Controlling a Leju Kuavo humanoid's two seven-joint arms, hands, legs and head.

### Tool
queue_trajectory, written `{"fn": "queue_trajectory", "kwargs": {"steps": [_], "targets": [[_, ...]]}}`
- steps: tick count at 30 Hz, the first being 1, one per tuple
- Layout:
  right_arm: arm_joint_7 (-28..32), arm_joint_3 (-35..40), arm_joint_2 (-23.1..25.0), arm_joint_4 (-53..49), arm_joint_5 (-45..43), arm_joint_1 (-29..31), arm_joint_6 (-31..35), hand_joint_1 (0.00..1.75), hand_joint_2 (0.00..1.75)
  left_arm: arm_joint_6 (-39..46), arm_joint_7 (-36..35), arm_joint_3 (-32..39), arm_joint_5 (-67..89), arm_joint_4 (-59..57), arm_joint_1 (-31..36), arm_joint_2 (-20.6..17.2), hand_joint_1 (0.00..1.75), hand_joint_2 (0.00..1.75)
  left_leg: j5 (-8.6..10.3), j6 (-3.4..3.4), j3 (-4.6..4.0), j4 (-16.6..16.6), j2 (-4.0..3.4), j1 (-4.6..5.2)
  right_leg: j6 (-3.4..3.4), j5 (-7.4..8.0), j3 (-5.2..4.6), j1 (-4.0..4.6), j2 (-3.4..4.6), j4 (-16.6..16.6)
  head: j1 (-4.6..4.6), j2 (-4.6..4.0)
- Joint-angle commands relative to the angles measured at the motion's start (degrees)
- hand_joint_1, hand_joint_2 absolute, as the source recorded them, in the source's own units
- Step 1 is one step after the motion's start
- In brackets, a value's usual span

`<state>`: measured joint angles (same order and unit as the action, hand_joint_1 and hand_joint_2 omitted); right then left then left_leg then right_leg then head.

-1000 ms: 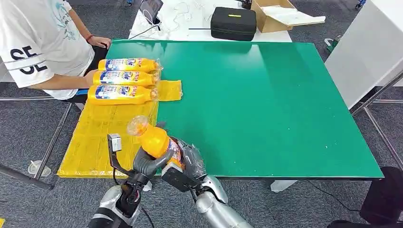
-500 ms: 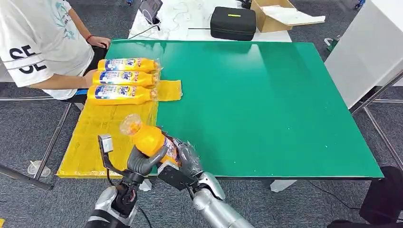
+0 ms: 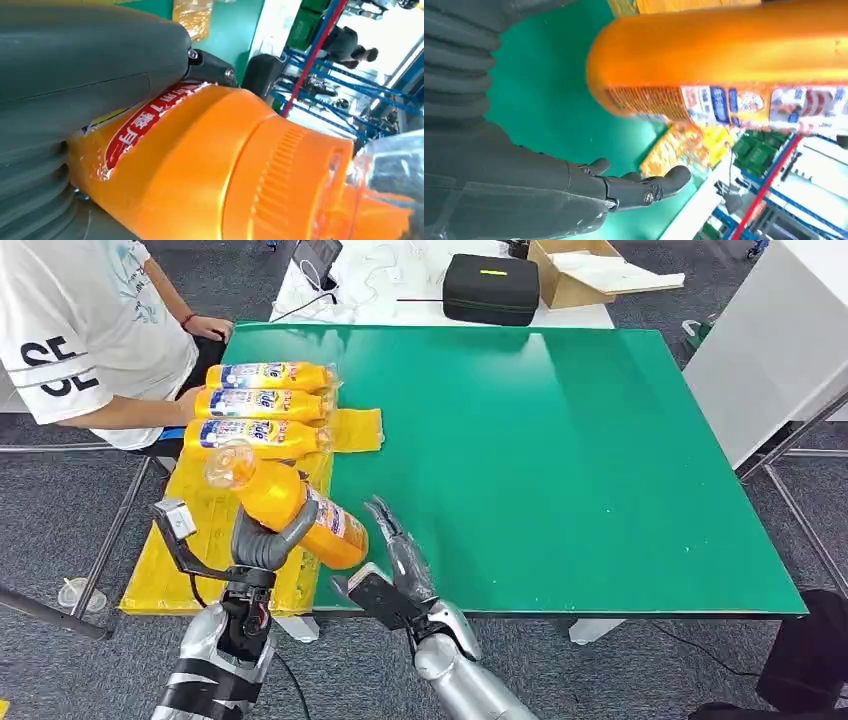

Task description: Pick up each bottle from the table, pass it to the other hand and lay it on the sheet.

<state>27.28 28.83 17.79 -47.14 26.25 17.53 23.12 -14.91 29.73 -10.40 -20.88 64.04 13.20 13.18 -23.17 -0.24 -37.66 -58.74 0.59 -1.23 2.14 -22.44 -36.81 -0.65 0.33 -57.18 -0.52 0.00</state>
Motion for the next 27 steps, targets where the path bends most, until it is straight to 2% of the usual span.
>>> {"fn": "queue_trajectory", "kwargs": {"steps": [1, 6, 8, 10, 13, 15, 16, 17, 18, 19, 20, 24, 25, 26, 27], "targets": [[-0.6, -0.7, -2.5, -4.0, -0.1, -0.8, -0.6, 0.0, 0.0, 0.1, -0.1, 2.7, 0.6, -0.5, 3.0, 0.1, 1.75, 1.75, -0.14, 0.1, 0.38, 0.0, 0.06, 0.02, -0.07, -0.17, 0.42, 0.02, -0.15, 0.0, 0.02, 0.0], [-0.6, -0.7, -2.5, -4.0, -0.1, -0.8, -0.6, 0.0, 0.0, 0.1, -0.1, 2.7, 0.6, -0.5, 3.0, 0.1, 1.75, 1.75, -0.05, 0.05, 0.17, 0.0, 0.03, 0.01, -0.05, -0.07, 0.19, 0.02, -0.08, 0.0, 0.02, 0.0], [1.8, -1.7, -2.6, -6.7, -2.3, -1.2, 0.1, 0.0, 0.0, 6.7, 4.4, 4.8, 5.2, -0.7, 4.5, -0.2, 1.75, 1.75, -0.07, 0.07, 0.24, 0.0, 0.03, 0.01, -0.06, -0.09, 0.26, 0.02, -0.1, 0.0, 0.02, 0.0], [1.8, -2.0, -4.1, -13.6, -4.3, -2.6, -1.0, 0.0, 0.0, 12.6, 7.5, 7.6, 10.5, -2.7, 7.6, -1.5, 1.75, 1.75, -0.09, 0.08, 0.27, 0.0, 0.06, 0.01, -0.08, -0.12, 0.31, 0.03, -0.15, 0.0, 0.04, 0.0], [1.4, -2.0, -5.3, -20.0, -5.6, -4.3, -1.8, 0.0, 0.0, 15.5, 8.6, 11.3, 14.2, -7.5, 11.6, -2.4, 1.75, 1.75, 0.01, 0.04, 0.05, 0.0, 0.07, 0.0, -0.05, -0.03, 0.08, 0.02, -0.12, 0.0, 0.04, 0.0], [3.1, -1.6, -5.2, -22.4, -7.1, -5.1, -1.5, 0.0, 0.0, 21.7, 10.3, 11.8, 21.1, -10.6, 13.8, -3.2, 1.75, 1.75, -0.08, 0.08, 0.37, 0.0, 0.06, 0.01, -0.11, -0.13, 0.39, 0.04, -0.17, 0.0, 0.02, 0.0], [4.4, -1.1, -5.1, -23.3, -7.9, -5.1, -1.1, 0.0, 0.0, 28.2, 10.3, 9.7, 28.1, -9.4, 13.8, -4.4, 1.75, 1.75, 0.02, 0.03, 0.11, 0.0, 0.08, 0.01, -0.05, -0.03, 0.14, 0.01, -0.13, 0.0, 0.02, 0.0], [6.1, -0.9, -4.6, -24.4, -8.9, -5.3, -0.2, 0.0, 0.0, 31.7, 10.3, 7.8, 32.6, -11.7, 14.9, -5.7, 1.75, 1.75, -0.03, 0.05, 0.3, 0.0, 0.12, 0.0, -0.09, -0.1, 0.33, 0.03, -0.19, 0.0, 0.02, 0.0], [7.1, -0.3, -4.5, -25.2, -9.7, -5.0, 0.6, 0.0, 0.0, 37.8, 10.3, 3.2, 40.6, -14.9, 16.4, -8.1, 1.75, 1.75, 0.0, 0.07, 0.21, 0.0, 0.1, 0.03, -0.07, -0.09, 0.24, 0.0, -0.15, 0.0, 0.04, 0.0], [7.5, 0.1, -4.2, -26.2, -10.4, -4.7, 1.5, 0.0, 0.0, 39.3, 10.3, 1.3, 45.4, -21.7, 18.9, -9.3, 1.75, 1.75, 0.02, 0.05, 0.15, 0.0, 0.05, 0.02, -0.06, -0.06, 0.17, 0.01, -0.08, 0.0, 0.04, 0.0], [7.9, 0.7, -4.3, -27.0, -11.7, -4.1, 2.1, 0.0, 0.0, 45.3, 10.2, -0.8, 52.6, -28.1, 21.3, -10.4, 1.75, 1.75, -0.11, 0.09, 0.48, 0.0, 0.01, 0.02, -0.13, -0.18, 0.49, 0.03, -0.1, 0.0, 0.04, 0.0], [7.8, 2.2, -5.1, -27.5, -14.5, -3.1, 1.4, 0.0, 0.0, 50.9, 6.2, -7.5, 69.2, -40.0, 25.5, -12.5, 1.75, 1.75, 0.04, 0.05, 0.29, 0.1, 0.18, 0.02, -0.06, -0.08, 0.33, 0.0, -0.23, 0.0, 0.04, 0.0], [7.7, 2.4, -5.2, -27.1, -14.8, -3.0, 1.1, 0.0, 0.0, 49.2, 6.3, -7.5, 69.4, -41.0, 25.6, -12.6, 1.75, 1.75, 0.05, 0.05, 0.25, 0.1, 0.14, 0.03, -0.05, -0.05, 0.28, -0.01, -0.16, 0.0, 0.02, 0.0], [7.7, 2.4, -5.4, -26.8, -14.9, -3.3, 1.0, 0.0, 0.0, 48.4, 5.5, -8.0, 70.5, -41.7, 25.7, -13.0, 1.75, 1.75, -0.04, 0.1, 0.61, 0.1, 0.1, 0.03, -0.12, -0.13, 0.63, 0.02, -0.17, 0.1, 0.04, 0.0], [7.9, 2.4, -5.4, -26.2, -15.2, -3.4, 0.6, 0.0, 0.0, 48.9, 4.0, -8.9, 73.3, -42.5, 25.6, -13.6, 1.75, 1.75, 0.0, 0.06, 0.29, 0.0, -0.08, 0.03, -0.05, -0.02, 0.29, 0.0, 0.05, 0.0, 0.04, 0.0]]}}
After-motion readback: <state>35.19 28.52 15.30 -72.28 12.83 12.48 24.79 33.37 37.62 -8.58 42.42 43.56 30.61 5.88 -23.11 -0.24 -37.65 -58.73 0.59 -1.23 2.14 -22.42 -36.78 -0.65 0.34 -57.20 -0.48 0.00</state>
